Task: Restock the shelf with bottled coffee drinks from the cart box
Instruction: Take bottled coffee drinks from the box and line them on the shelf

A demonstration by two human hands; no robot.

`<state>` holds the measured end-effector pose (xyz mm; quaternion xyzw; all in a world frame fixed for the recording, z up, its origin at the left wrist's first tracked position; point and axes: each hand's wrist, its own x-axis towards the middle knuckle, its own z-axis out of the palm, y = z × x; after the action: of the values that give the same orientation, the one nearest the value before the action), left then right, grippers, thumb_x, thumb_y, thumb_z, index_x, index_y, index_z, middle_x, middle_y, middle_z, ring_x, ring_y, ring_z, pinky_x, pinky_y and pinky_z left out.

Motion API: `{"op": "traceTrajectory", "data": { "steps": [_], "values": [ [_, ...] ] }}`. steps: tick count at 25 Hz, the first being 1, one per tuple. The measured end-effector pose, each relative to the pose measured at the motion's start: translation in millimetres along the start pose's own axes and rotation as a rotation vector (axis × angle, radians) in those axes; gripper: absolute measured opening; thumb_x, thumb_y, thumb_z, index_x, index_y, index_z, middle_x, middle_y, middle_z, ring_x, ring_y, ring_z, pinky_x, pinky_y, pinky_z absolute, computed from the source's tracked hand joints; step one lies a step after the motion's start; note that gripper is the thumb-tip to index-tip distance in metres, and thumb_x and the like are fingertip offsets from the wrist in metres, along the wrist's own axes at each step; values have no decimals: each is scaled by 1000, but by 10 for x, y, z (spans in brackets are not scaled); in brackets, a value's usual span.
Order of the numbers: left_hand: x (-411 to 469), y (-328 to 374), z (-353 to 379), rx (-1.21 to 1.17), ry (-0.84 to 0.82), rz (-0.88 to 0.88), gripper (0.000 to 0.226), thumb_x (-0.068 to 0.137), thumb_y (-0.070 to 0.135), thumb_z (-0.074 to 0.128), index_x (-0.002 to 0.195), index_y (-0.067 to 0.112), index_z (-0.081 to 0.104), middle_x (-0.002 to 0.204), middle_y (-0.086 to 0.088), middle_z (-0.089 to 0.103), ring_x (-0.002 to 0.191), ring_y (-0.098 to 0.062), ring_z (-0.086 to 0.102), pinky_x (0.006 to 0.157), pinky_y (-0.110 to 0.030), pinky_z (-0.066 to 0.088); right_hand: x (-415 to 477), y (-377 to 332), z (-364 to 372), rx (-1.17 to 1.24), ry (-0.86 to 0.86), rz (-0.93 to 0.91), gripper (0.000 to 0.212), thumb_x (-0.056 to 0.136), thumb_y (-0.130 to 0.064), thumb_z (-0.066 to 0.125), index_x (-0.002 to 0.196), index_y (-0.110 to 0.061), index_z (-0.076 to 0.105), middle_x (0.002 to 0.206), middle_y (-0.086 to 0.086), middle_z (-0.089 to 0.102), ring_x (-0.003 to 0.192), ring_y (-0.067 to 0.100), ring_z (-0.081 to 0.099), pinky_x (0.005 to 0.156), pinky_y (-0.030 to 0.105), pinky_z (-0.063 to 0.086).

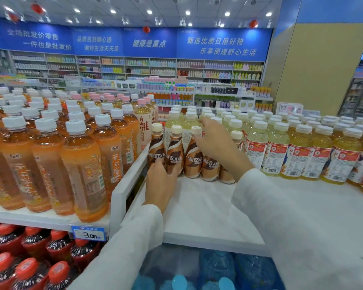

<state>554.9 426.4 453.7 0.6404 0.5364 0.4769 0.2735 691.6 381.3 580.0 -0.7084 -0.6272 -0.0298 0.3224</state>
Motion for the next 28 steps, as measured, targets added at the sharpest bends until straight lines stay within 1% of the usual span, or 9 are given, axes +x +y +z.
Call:
{"op": "traceTrajectory", "data": {
  "steps": [4,7,10,12,14,16,19,21,28],
  "values": [
    [62,13,63,68,-31,24,49,86,50,69,126,23,59,124,2,65,114,-23,62,98,-46,54,258,27,41,-91,-151,89,41,99,-15,48,140,-8,45,124,12,61,106,29,63,72,34,44],
    [109,1,101,113,9,12,45,85,47,71,121,21,61,118,0,67,109,-24,63,92,-45,56,323,76,92,-61,-141,98,23,99,-14,47,120,-9,53,109,9,64,100,29,67,65,32,44],
    [124,-5,123,102,39,11,39,84,48,72,111,20,65,109,0,69,101,-24,65,87,-42,57,316,95,103,-40,-123,64,15,100,-19,53,113,-13,53,105,9,68,97,27,67,57,29,41],
    [113,0,125,103,49,11,39,83,48,72,109,21,65,107,0,69,100,-24,65,87,-43,57,297,112,97,-14,-109,43,16,100,-21,55,114,-15,53,101,7,67,96,26,67,61,30,42],
    [106,13,130,117,47,5,47,82,49,73,116,20,62,113,-1,68,106,-27,63,91,-44,56,280,127,103,-15,-93,49,27,99,-24,57,123,-11,54,97,6,67,95,26,67,59,29,43],
    [103,32,144,145,44,-9,56,83,49,74,126,17,57,123,-4,64,114,-30,60,96,-44,53,290,154,137,-37,-81,60,28,99,-26,58,121,-9,55,98,7,68,94,27,67,59,30,43],
    [107,62,166,175,47,-29,63,86,47,73,135,14,52,132,-7,60,122,-32,56,99,-43,50,286,162,153,-23,-71,95,32,98,-32,59,120,-10,55,105,8,66,94,27,66,72,36,51],
    [117,65,181,171,50,-32,63,85,47,73,135,14,52,133,-6,60,122,-31,56,99,-43,50,273,175,157,-21,-43,85,32,98,-32,59,120,-10,56,106,7,66,94,26,65,81,41,55],
    [102,67,191,149,56,-35,64,83,47,76,133,15,51,131,-6,60,120,-29,58,98,-41,51,220,210,165,-24,22,43,35,96,-35,62,119,-9,59,105,8,67,94,25,63,85,43,56]
  ]
}}
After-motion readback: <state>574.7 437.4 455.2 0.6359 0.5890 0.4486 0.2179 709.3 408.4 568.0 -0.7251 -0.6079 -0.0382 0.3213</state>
